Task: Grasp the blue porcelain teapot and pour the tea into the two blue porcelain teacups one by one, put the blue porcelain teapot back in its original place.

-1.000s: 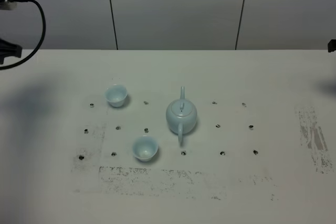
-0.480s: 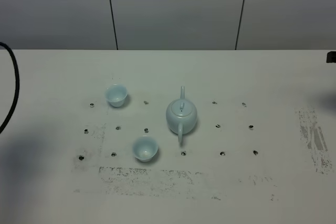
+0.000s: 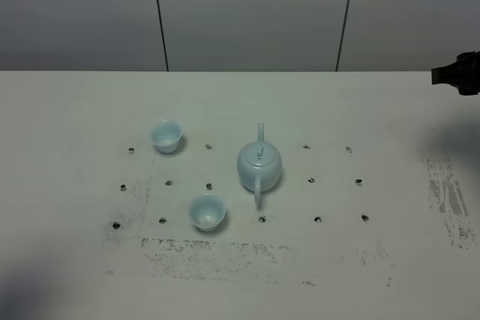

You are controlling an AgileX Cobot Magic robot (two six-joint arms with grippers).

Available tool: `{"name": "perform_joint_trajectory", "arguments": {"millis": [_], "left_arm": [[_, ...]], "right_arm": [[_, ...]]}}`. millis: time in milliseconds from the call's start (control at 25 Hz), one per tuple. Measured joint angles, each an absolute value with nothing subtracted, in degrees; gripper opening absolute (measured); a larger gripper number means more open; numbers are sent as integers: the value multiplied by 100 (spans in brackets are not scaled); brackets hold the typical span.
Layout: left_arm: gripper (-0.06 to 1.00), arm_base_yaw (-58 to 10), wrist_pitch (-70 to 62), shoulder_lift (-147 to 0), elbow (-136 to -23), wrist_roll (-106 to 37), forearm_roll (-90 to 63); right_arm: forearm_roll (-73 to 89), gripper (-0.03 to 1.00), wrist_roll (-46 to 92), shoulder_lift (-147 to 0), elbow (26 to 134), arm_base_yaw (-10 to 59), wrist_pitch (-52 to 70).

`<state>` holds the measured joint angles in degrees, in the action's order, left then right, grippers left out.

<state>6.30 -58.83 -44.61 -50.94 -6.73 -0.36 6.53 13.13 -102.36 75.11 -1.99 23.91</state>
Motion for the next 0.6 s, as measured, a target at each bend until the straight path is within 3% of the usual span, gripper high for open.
{"name": "perform_joint_trajectory", "arguments": {"millis": [360,600], "left_arm": [[34,630,-6452,-2152,-3071,-764,-320],[34,630,-6158,-582,-2635,-723,-437]], "right_arm": [[653,43,1353,-10236,7511,-199,2391],[653,43,1412,-10236,7511,-199,2391]]}}
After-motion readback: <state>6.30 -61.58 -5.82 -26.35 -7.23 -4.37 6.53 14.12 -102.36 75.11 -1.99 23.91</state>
